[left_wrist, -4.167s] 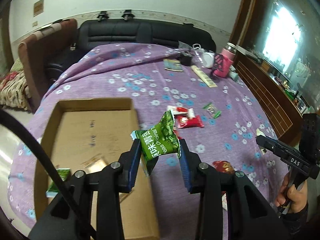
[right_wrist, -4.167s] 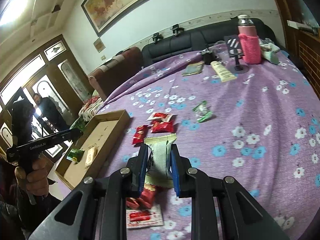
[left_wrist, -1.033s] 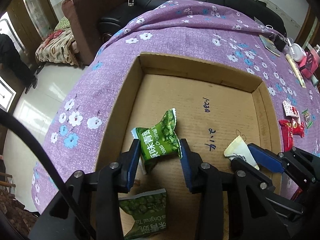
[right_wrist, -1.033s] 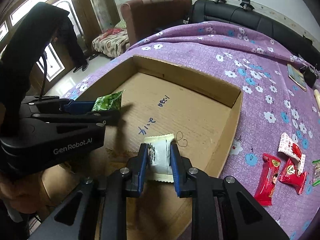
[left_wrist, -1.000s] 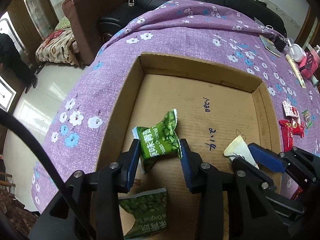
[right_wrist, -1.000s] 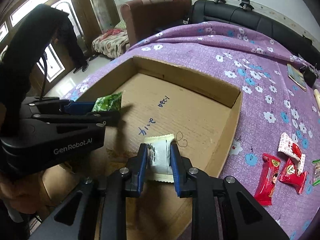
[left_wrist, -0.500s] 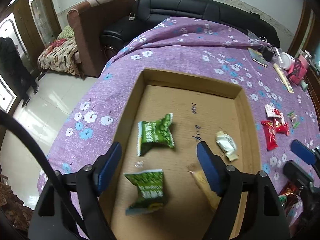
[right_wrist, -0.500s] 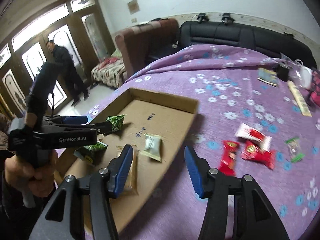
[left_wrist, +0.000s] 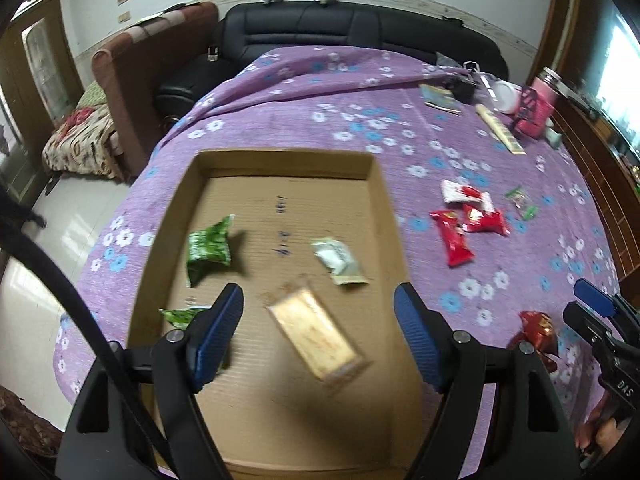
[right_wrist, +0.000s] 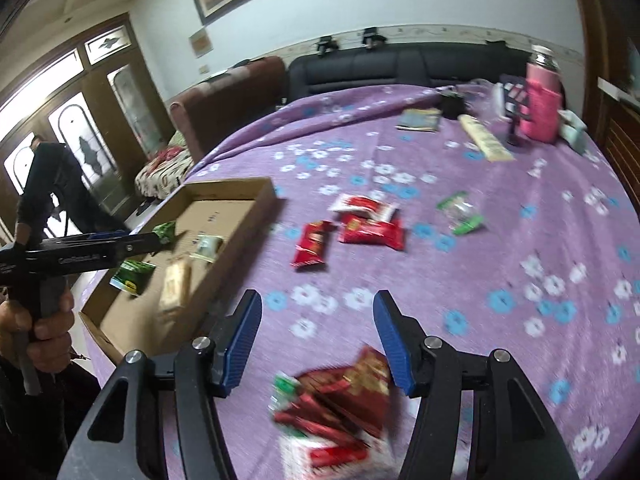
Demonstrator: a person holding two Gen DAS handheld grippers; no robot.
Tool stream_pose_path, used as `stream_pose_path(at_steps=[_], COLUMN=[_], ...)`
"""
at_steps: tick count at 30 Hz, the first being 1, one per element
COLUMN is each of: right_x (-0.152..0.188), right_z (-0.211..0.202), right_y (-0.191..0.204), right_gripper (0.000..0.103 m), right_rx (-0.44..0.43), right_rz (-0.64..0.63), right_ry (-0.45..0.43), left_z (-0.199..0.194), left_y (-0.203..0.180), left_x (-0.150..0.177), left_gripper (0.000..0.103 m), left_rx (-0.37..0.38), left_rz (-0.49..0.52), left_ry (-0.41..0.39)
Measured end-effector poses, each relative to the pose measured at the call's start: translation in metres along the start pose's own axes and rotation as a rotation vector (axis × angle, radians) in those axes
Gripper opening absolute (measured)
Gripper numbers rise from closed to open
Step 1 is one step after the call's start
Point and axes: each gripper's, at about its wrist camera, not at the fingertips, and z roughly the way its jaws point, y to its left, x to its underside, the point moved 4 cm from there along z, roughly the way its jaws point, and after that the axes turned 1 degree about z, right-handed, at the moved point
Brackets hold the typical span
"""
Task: Organize snacks
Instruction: 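Move both tools back over the red snacks on the bedspread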
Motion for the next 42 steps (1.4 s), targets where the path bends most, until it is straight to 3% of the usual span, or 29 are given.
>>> stream_pose_path(at_steps=[18,42], right_x=[0.028,0.032], right_z=[-0.032,-0.024], right_y=[-0.047,-0.053], right_gripper=[0.058,0.062], right_rx=[0.067,0.073], right_rz=[0.082,0.104], right_ry=[-0.014,0.023], left_z=[0.002,0.037], left_y=[-0.071,-0.122], left_x=[0.014,0.002], left_gripper=[0.078,0.078], left_rx=[0.091,0.144], left_rz=[0.097,0.121], left_ry=[0.030,0.085])
